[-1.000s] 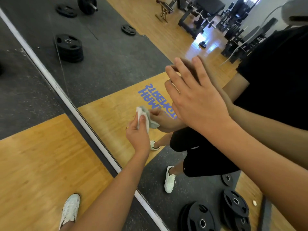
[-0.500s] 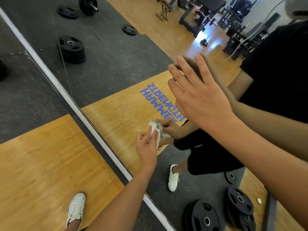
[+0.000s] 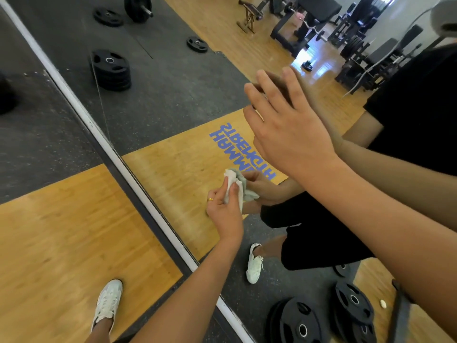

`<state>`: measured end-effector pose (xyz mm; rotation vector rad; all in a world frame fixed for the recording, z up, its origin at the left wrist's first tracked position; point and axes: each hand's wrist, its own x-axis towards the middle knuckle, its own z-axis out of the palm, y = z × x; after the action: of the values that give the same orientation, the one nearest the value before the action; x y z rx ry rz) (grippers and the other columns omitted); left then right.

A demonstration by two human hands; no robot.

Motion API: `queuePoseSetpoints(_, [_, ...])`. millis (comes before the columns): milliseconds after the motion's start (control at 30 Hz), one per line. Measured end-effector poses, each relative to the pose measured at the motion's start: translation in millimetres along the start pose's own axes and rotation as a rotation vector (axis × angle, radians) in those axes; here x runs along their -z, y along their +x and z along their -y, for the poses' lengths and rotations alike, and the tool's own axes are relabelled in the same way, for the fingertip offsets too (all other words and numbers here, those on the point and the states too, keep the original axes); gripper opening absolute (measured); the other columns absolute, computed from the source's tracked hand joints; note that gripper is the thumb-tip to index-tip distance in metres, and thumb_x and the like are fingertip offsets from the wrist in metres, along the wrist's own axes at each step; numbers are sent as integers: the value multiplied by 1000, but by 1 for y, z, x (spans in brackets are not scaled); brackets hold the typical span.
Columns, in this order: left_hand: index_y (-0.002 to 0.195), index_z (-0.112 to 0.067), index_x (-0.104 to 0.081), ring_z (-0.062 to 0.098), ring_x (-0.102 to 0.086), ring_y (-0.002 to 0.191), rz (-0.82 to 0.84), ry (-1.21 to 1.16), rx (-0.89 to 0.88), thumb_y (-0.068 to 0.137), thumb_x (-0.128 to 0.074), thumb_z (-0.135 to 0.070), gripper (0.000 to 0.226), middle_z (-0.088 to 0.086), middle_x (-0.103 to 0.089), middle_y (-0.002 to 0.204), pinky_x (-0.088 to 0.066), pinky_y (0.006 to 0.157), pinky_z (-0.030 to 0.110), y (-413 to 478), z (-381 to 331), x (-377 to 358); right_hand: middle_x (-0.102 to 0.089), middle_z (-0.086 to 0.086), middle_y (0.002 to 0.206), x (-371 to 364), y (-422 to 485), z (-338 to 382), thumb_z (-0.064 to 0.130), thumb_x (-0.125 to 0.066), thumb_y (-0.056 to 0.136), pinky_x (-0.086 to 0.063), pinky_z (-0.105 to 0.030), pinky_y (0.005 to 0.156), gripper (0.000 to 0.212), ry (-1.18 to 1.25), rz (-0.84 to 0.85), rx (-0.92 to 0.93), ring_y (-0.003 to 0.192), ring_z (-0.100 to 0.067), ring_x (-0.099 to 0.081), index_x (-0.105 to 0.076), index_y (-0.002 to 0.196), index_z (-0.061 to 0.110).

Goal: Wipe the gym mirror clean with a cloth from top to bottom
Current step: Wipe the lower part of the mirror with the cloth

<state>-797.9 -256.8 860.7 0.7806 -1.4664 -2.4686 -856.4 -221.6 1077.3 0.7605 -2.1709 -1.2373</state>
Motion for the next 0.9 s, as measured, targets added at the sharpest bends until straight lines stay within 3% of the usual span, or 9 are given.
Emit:
queuePoseSetpoints(133, [124,-17,-75,2,-68,107,-23,-75,53,96,-72,-28,30,-2,-72,118,-55,101,41,-16,-15,-11,-48,-17,154,1,-2,0,14,-15,101,-23,-64,122,51,3,-17,4,149,-40,-36,-59,124,6])
queuePoseSetpoints(200, [125,-17,-74,2,-66,110,18,-84,-9,97,-71,-26,29,-10,-74,113,-54,101,35,-37,-27,-18,-50,-15,153,1,-1,1,18,-24,101,-24,-63,122,45,-11,-30,10,148,-40,-37,-61,124,8])
queuePoseSetpoints(300, [122,-17,-74,6,-64,117,52,-85,-61,98,-71,-22,25,-30,-72,105,-47,110,36,-67,-24,-23,-52,-17,149,-3,-2,1,17,-24,99,-25,-64,122,46,19,-48,-3,147,-40,-39,-63,120,7])
queuePoseSetpoints(433, [121,-16,-74,-8,-64,101,13,-38,-14,97,-71,-22,25,-5,-71,116,-54,96,32,-71,1,-13,-52,-18,150,4,-3,-1,21,-31,95,-22,-64,123,45,80,-41,7,147,-41,-38,-68,118,7])
queuePoseSetpoints(567, [121,-17,-75,-12,-63,97,-19,64,-5,97,-71,-27,27,-6,-69,116,-54,97,37,-63,8,-3,-42,-19,159,27,-18,2,24,-37,95,-10,-62,125,42,142,-49,-29,154,-40,-25,-67,119,8])
queuePoseSetpoints(767, [122,-16,-74,-12,-62,93,41,104,19,96,-72,-27,28,-6,-66,110,-51,88,26,-56,8,3,-43,-19,158,32,-87,-9,26,-43,92,-5,-64,124,46,234,32,-105,153,-41,-27,-63,130,7])
queuePoseSetpoints(900, [129,-17,-72,-8,-64,100,71,105,64,97,-72,-28,34,-3,-65,121,-54,91,21,-57,5,3,-40,-19,160,31,-118,-29,29,-34,102,-4,-61,125,48,136,82,15,153,-41,-27,-57,138,7])
